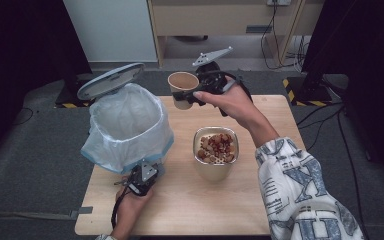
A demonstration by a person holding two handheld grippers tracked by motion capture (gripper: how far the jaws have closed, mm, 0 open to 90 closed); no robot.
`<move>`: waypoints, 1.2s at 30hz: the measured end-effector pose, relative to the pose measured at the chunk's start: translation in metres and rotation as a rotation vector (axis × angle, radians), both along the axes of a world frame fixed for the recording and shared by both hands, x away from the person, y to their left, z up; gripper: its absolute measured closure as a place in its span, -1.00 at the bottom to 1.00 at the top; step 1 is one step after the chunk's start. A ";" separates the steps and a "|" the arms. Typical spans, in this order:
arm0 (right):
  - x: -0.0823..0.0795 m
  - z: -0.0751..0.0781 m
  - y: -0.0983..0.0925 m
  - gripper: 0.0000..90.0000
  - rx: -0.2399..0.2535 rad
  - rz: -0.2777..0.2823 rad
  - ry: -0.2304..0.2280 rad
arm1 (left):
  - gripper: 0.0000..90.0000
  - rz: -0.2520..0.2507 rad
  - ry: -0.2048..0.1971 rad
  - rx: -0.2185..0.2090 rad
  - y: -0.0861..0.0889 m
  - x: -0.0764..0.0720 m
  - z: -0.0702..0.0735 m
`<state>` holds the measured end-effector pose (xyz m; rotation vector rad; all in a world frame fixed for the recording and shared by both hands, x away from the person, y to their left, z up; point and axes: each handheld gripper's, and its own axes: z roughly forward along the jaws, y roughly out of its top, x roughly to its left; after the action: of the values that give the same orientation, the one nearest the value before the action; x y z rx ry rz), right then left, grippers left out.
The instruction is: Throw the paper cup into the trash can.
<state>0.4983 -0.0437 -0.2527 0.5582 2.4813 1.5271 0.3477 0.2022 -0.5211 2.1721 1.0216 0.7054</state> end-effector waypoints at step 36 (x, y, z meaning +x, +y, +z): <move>-0.003 -0.009 0.076 -0.25 0.004 0.070 0.030 | 0.98 -0.001 0.001 0.001 0.000 0.000 0.000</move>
<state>0.4954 0.0325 -0.2613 0.5038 2.5463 1.5609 0.3478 0.2026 -0.5209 2.1739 1.0209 0.7043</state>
